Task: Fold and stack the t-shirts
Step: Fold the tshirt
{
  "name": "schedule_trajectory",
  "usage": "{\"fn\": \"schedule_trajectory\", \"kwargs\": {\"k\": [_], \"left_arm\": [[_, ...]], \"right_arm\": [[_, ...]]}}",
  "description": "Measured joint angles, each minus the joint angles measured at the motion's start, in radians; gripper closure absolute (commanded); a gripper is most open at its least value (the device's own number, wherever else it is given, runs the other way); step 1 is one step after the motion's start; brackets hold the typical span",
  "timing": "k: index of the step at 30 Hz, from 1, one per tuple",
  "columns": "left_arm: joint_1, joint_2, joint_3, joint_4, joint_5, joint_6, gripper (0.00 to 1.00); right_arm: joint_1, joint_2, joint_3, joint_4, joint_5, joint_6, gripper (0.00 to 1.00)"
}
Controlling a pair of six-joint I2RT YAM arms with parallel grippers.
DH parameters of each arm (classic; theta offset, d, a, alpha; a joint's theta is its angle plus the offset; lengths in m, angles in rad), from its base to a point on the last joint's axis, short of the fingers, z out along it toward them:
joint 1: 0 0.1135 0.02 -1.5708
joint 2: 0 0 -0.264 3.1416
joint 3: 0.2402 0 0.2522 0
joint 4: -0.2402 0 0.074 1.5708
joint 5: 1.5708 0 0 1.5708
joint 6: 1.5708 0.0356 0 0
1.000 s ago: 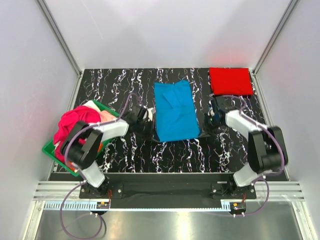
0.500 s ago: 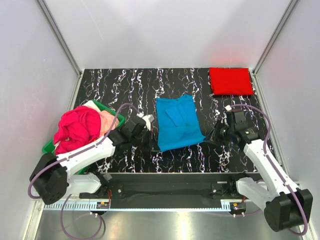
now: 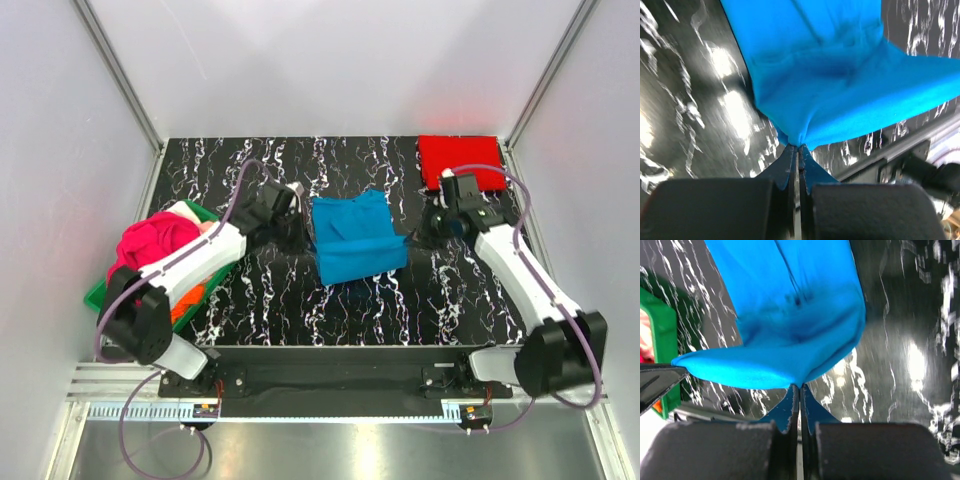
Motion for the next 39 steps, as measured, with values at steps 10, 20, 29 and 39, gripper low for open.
{"fn": "schedule_trajectory", "kwargs": {"k": [10, 20, 29, 39], "left_arm": [[0.204, 0.382, 0.412, -0.035, 0.101, 0.099, 1.0], [0.315, 0.826, 0.872, 0.012, 0.237, 0.14, 0.63], [0.392, 0.933, 0.969, 0.099, 0.311, 0.134, 0.58], [0.328, 0.713, 0.631, 0.124, 0.345, 0.198, 0.56]], "right_arm": [[-0.006, 0.459, 0.427, 0.033, 0.0, -0.103, 1.0], [-0.053, 0.951, 0.92, 0.06, -0.055, -0.159, 0.73], [-0.108, 1.222, 1.132, 0.021, -0.129, -0.175, 0.51], [-0.118, 0.904, 0.795, 0.021, -0.179, -0.256, 0.47]]}}
